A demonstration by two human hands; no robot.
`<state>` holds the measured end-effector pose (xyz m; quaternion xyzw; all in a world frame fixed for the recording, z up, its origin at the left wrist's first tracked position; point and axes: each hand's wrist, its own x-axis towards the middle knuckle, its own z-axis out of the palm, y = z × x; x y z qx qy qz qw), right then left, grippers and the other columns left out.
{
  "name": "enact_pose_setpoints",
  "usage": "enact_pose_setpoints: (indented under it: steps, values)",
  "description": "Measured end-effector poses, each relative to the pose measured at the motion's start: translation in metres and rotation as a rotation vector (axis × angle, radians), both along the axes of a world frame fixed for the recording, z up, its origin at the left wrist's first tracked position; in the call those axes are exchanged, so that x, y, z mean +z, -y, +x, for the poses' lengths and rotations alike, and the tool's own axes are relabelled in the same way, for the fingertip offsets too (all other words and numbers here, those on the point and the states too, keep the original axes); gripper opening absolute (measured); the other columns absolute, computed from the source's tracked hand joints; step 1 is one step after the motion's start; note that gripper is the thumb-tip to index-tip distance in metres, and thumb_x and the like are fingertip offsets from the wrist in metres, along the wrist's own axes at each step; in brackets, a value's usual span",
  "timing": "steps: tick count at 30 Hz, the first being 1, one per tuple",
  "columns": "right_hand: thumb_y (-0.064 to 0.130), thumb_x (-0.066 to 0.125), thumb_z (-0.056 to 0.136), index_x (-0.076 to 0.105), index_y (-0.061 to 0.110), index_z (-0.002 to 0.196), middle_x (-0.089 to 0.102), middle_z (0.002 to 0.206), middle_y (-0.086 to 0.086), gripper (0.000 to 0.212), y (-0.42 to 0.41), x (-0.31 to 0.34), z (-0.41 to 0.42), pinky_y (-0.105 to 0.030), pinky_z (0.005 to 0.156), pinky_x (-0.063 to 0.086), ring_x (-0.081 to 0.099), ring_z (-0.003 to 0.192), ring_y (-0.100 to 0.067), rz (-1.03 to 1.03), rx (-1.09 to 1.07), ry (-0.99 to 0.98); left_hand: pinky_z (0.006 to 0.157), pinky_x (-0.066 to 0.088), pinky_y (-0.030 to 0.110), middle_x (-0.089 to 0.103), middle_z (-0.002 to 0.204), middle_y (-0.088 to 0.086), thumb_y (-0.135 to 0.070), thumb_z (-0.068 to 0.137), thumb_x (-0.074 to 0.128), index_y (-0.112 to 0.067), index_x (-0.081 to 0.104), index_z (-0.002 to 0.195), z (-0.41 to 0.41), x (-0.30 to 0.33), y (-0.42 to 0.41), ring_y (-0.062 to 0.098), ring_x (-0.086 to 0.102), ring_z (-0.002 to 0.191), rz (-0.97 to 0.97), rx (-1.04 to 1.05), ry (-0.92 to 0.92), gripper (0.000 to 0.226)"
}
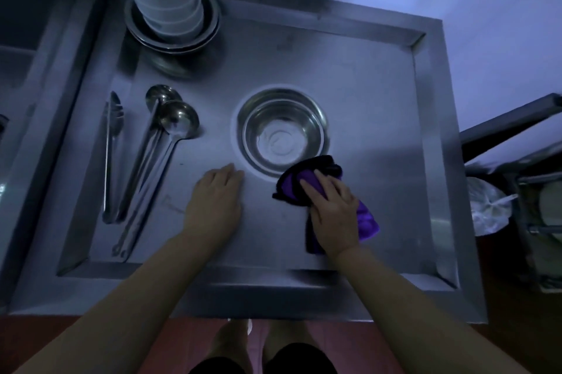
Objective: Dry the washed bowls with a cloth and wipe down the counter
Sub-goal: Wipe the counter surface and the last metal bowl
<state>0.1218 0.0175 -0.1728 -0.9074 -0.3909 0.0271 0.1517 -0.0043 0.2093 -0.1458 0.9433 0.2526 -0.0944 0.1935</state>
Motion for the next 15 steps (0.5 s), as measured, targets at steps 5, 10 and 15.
enact_pose_setpoints:
  steps: [5, 10, 15]
  values:
    - [-0.009, 0.072, 0.067, 0.070, 0.015, 0.113, 0.064, 0.114, -0.016, 0.052, -0.049, 0.001, 0.042, -0.044, 0.071, 0.047, 0.057, 0.087, -0.041, 0.069, -0.060, 0.116, 0.109, 0.029, 0.042, 0.049, 0.138, 0.017, -0.020, 0.082, 0.062, -0.006, 0.054, 0.129, 0.055, -0.012, -0.004, 0.032, 0.045, 0.127, 0.119, -0.288, 0.024, 0.050]
    - [0.025, 0.052, 0.092, 0.056, 0.028, 0.128, 0.054, 0.126, -0.007, 0.036, -0.102, -0.005, 0.081, -0.039, 0.090, 0.034, 0.043, 0.111, -0.031, -0.363, 0.194, 0.007, 0.113, 0.014, 0.037, 0.051, 0.134, 0.008, -0.036, 0.095, 0.031, -0.016, 0.051, 0.131, 0.070, -0.031, -0.018, 0.025, 0.038, 0.127, 0.161, -0.352, -0.067, 0.046]
    - [0.031, 0.046, 0.096, 0.061, 0.031, 0.120, 0.046, 0.129, -0.008, 0.028, -0.131, -0.020, 0.094, -0.039, 0.091, 0.033, 0.040, 0.116, -0.030, -0.531, 0.568, -0.026, 0.112, 0.024, 0.040, 0.064, 0.117, 0.008, -0.037, 0.091, 0.040, -0.017, 0.065, 0.114, 0.071, -0.027, -0.021, 0.027, 0.049, 0.122, 0.185, -0.358, -0.085, 0.039]
